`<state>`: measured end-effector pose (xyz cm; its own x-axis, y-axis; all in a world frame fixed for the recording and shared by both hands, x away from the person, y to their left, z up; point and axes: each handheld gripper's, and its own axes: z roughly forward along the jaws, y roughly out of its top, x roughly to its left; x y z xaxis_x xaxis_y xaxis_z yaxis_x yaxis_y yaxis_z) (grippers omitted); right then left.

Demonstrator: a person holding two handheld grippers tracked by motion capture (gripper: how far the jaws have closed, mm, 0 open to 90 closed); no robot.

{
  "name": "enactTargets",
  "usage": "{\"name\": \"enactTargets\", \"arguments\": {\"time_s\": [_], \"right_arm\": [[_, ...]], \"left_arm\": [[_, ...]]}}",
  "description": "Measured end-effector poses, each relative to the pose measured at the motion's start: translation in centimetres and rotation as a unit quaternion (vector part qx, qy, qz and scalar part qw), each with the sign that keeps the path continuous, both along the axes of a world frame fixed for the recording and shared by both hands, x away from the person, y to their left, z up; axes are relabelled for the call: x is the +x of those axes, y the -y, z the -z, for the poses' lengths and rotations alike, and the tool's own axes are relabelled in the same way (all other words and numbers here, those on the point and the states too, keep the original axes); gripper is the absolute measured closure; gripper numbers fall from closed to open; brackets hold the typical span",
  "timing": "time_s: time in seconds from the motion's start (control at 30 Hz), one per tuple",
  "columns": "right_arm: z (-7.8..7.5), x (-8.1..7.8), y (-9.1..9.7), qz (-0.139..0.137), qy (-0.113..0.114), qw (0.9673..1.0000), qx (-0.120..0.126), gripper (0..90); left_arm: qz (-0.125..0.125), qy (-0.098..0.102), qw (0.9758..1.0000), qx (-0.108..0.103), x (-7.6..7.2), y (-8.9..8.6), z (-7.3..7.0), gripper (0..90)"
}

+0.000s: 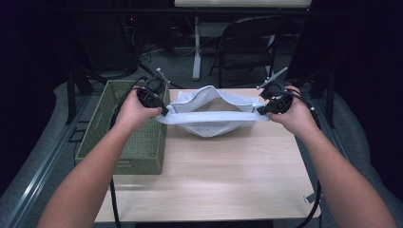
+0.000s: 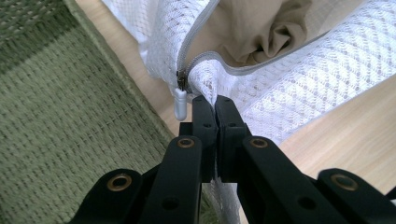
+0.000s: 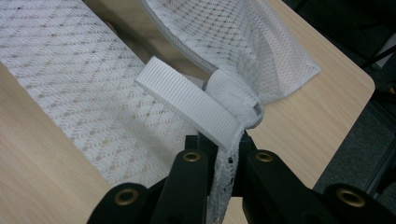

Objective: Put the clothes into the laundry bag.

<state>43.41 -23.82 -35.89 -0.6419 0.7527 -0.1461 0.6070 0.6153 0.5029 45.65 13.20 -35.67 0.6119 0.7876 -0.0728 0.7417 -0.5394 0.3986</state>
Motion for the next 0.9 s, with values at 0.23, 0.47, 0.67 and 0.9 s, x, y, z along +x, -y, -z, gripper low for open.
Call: {"name": "enactTargets", "arguments": {"time_s": [0.23, 0.47, 0.67, 0.9], "right_arm": [[0.5, -0.8, 0.2, -0.006, -0.004, 0.9999, 0.009, 88.6], [1.0, -2.0, 0.0, -0.019, -0.002, 0.9998, 0.002, 88.6], [1.8, -3.1, 0.2, -0.027, -0.003, 0.9996, 0.004, 88.4], [3.2, -4.5, 0.7, -0.025, -0.010, 0.9994, 0.021, 88.3]], "left_arm": [[0.009, -0.008, 0.9999, -0.003, -0.7, -0.3, 0.5, 88.6], [0.022, -0.006, 0.9997, 0.001, -2.4, -0.3, 1.5, 88.6], [0.033, -0.011, 0.9993, -0.009, -3.8, -0.5, 2.4, 88.5], [0.048, -0.014, 0.9987, -0.010, -5.6, -0.3, 3.8, 88.5]]}}
